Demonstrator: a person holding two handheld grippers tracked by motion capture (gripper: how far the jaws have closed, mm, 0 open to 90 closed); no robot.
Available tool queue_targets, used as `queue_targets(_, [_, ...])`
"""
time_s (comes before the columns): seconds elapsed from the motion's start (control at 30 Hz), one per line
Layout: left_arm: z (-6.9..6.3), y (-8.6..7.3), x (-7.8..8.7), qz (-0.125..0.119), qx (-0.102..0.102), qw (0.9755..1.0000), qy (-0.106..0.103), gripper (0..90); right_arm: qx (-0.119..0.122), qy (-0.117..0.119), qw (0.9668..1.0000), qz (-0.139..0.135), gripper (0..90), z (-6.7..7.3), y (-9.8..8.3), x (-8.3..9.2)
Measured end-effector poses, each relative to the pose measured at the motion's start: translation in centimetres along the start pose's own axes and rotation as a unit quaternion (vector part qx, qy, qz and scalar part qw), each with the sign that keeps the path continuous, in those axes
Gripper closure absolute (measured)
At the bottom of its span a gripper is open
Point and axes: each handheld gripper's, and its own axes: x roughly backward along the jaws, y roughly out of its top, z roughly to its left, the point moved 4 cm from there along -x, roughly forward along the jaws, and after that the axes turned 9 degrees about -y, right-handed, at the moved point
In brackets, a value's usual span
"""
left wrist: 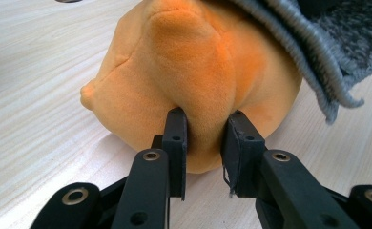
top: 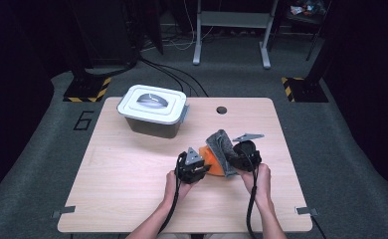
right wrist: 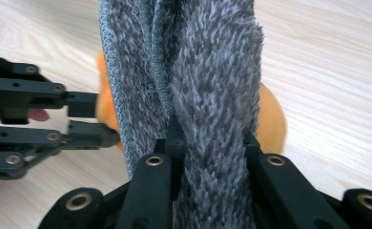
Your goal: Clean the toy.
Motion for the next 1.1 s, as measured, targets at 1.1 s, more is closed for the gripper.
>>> queue_targets(1.1, [0.1, -0.1, 0.1, 0.005, 0.005, 1.0000, -0.005, 72.8, -0.134, 0.005, 0.9863, 0.096, 74.3, -6.5, -5.3, -6.5])
